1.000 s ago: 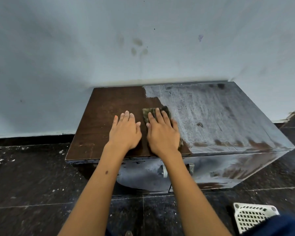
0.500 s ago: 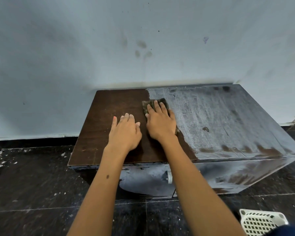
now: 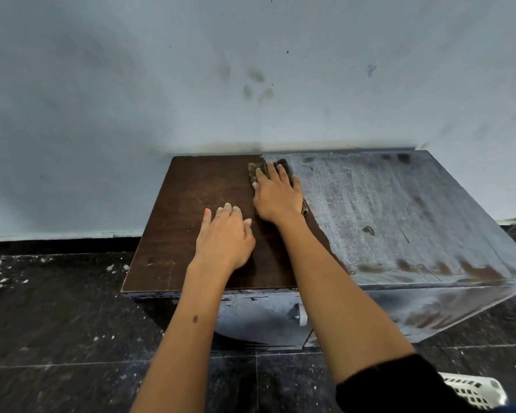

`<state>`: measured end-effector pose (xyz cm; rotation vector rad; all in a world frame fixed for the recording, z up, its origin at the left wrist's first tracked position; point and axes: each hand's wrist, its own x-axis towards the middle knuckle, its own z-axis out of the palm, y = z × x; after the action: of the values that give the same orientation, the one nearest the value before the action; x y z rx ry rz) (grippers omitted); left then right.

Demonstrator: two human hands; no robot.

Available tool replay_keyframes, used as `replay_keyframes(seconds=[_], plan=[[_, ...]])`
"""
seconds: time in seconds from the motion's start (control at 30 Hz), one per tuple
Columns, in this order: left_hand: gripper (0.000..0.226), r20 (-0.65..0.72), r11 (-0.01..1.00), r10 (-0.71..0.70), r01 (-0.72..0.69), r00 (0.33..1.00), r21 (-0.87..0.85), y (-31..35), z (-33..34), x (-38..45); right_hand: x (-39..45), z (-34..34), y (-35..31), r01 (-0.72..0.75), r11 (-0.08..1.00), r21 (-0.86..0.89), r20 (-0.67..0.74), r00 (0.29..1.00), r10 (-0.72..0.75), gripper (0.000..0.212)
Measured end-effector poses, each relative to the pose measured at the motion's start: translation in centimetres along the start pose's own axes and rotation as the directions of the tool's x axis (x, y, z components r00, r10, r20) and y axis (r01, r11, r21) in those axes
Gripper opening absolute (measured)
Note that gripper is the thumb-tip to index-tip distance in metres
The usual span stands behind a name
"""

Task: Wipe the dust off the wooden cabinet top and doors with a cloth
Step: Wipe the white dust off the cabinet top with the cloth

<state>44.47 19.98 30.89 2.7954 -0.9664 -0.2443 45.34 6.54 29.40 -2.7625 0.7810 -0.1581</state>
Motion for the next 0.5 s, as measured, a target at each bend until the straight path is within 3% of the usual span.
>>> replay_keyframes(seconds=[0.27, 0.5], plan=[[0.051, -0.037, 0.999, 0.018, -0.019, 0.999, -0.036, -0.3, 0.3, 0.1, -8.7, 1.5, 0.8, -0.033, 0.999, 0.005, -0.104, 0.994, 0.033, 0.049], [0.049, -0.044, 0.993, 0.038, -0.043, 0.998, -0.111, 0.1, 0.1, 0.2, 0.6, 0.1, -0.1, -0.023, 1.000, 0.006, 0.047, 0.999, 0.023, 0.052]])
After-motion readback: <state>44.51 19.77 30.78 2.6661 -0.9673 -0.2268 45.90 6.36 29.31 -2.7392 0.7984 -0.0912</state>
